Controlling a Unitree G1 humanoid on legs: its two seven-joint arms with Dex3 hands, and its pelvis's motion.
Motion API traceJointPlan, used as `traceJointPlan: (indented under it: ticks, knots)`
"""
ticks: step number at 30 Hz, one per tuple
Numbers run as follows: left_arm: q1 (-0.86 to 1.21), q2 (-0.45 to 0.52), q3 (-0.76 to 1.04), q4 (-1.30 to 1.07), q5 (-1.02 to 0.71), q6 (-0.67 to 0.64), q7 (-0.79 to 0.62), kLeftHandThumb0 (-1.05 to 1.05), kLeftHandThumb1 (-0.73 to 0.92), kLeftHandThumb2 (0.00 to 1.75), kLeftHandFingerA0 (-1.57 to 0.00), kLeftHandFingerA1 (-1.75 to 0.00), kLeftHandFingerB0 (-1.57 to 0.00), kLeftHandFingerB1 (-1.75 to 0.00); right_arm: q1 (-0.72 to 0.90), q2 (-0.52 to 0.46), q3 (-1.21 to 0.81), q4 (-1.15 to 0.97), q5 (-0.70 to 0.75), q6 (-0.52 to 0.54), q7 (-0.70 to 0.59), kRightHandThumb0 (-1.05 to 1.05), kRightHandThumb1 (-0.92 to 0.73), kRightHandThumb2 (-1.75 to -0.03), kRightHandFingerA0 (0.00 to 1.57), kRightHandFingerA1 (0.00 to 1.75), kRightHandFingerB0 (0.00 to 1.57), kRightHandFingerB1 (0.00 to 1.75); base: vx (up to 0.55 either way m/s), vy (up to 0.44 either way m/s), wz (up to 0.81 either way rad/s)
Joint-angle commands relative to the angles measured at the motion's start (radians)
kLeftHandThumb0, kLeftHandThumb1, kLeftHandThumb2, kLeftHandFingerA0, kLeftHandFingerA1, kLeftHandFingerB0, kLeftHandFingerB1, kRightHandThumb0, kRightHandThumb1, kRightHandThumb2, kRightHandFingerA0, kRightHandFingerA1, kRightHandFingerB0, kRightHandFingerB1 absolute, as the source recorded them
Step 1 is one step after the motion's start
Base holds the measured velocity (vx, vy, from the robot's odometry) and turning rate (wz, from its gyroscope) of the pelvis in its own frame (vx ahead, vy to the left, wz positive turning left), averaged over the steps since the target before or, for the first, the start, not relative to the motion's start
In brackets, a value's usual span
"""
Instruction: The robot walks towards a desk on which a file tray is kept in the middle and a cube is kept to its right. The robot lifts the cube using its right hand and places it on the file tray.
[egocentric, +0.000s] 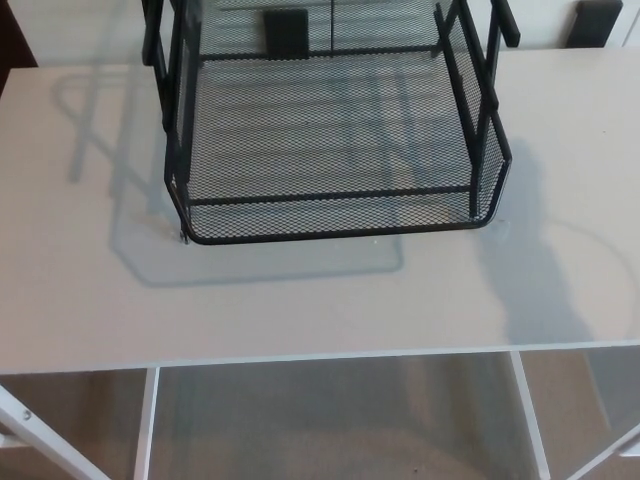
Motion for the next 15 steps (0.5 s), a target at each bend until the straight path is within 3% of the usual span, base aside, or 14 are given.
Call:
traceJointPlan:
  ticks: [1,2,3,4,5,6,7,8,9,10,11,13,14,15]
  knots:
    - [0.018,-0.003,0.004,-0.028,-0.004,-0.025,0.004,-0.74,0.73,1.07,-0.47,-0.63,-0.27,-0.52,-0.183,0.119,0.021,-0.093,-0.013,0.097,0.007,-0.25,-0.66,-0.67,0.90,1.49,0.91,0.63,0.00,0.000,0.00]
    - [0.018,-0.004,0.007,-0.032,-0.007,-0.019,0.004,-0.74,0.73,1.07,-0.47,-0.63,-0.27,-0.52,-0.199,0.138,0.029,-0.095,-0.019,0.105,0.006,-0.25,-0.66,-0.67,0.90,1.49,0.91,0.63,0.00,0.000,0.00]
    - [0.022,-0.004,0.007,-0.037,-0.007,-0.024,0.001,-0.74,0.92,0.69,-0.51,-0.55,-0.31,-0.40,-0.213,0.155,0.038,-0.078,-0.018,0.077,-0.005,-0.25,-0.66,-0.69,0.90,1.57,0.91,0.61,0.00,0.000,0.00]
    - [0.023,-0.004,0.007,-0.045,-0.006,-0.015,0.004,-0.74,0.74,1.07,-0.47,-0.64,-0.27,-0.53,-0.233,0.181,0.053,-0.059,-0.021,0.065,-0.009,-0.23,-0.65,-0.70,0.91,1.61,0.94,0.63,0.00,0.000,0.00]
    - [0.024,-0.003,0.006,-0.051,-0.004,-0.009,0.006,-0.74,0.92,0.69,-0.52,-0.56,-0.31,-0.42,-0.246,0.197,0.064,-0.047,-0.019,0.066,0.003,-0.23,-0.67,-0.67,0.88,1.62,0.94,0.62,0.00,0.000,0.00]
    - [0.027,-0.002,0.003,-0.059,-0.001,-0.009,0.004,-0.73,0.74,1.07,-0.46,-0.63,-0.27,-0.53,-0.268,0.225,0.078,-0.033,0.007,0.080,0.059,-0.21,-0.68,-0.66,0.88,1.66,0.91,0.58,0.00,0.000,0.00]
    - [0.028,-0.002,0.003,-0.061,-0.001,-0.008,0.004,-0.73,0.74,1.07,-0.46,-0.63,-0.27,-0.53,-0.274,0.233,0.080,-0.031,0.016,0.085,0.076,-0.21,-0.68,-0.66,0.88,1.66,0.91,0.58,0.00,0.000,0.00]
    - [0.022,-0.004,0.004,-0.056,-0.002,-0.011,0.005,-0.73,0.74,1.06,-0.46,-0.63,-0.27,-0.53,-0.292,0.258,0.096,-0.002,0.027,0.096,0.115,-0.23,-0.68,-0.67,0.94,1.49,0.94,0.57,0.00,0.000,0.00]
    - [0.011,-0.005,0.004,-0.051,-0.002,-0.006,0.010,-0.73,0.74,1.06,-0.46,-0.63,-0.27,-0.53,-0.303,0.267,0.102,0.020,0.038,0.092,0.139,-0.23,-0.68,-0.67,0.94,1.49,0.94,0.57,0.00,0.000,0.00]
    - [0.013,-0.003,0.003,-0.056,-0.001,-0.006,0.006,-0.73,0.92,0.69,-0.49,-0.56,-0.30,-0.42,-0.311,0.281,0.111,0.054,0.055,0.087,0.174,-0.23,-0.70,-0.65,0.96,1.46,0.93,0.55,0.00,0.000,0.00]
    - [0.017,-0.002,0.003,-0.069,-0.005,0.001,-0.006,-0.74,0.92,0.68,-0.48,-0.55,-0.28,-0.42,-0.314,0.292,0.119,0.095,0.068,0.079,0.203,-0.21,-0.70,-0.65,1.00,1.34,0.92,0.56,0.00,0.000,0.00]
    - [0.017,-0.003,0.002,-0.058,-0.001,-0.011,0.001,-0.72,0.92,0.68,-0.48,-0.54,-0.27,-0.41,-0.311,0.305,0.154,0.151,0.067,0.075,0.275,-0.18,-0.70,-0.65,0.93,1.37,0.88,0.54,0.00,0.000,0.00]
    - [0.015,-0.003,-0.003,-0.039,0.009,-0.042,0.009,-0.73,0.92,0.68,-0.50,-0.54,-0.29,-0.41,-0.308,0.309,0.187,0.192,0.060,0.050,0.321,-0.20,-0.69,-0.63,0.95,1.34,0.85,0.54,0.00,0.000,0.00]
    - [0.013,-0.002,-0.008,-0.034,0.016,-0.043,0.014,-0.73,0.74,1.07,-0.46,-0.63,-0.25,-0.52,-0.290,0.318,0.207,0.201,0.050,0.039,0.321,-0.23,-0.67,-0.61,0.94,1.32,0.89,0.54,0.00,0.000,0.00]
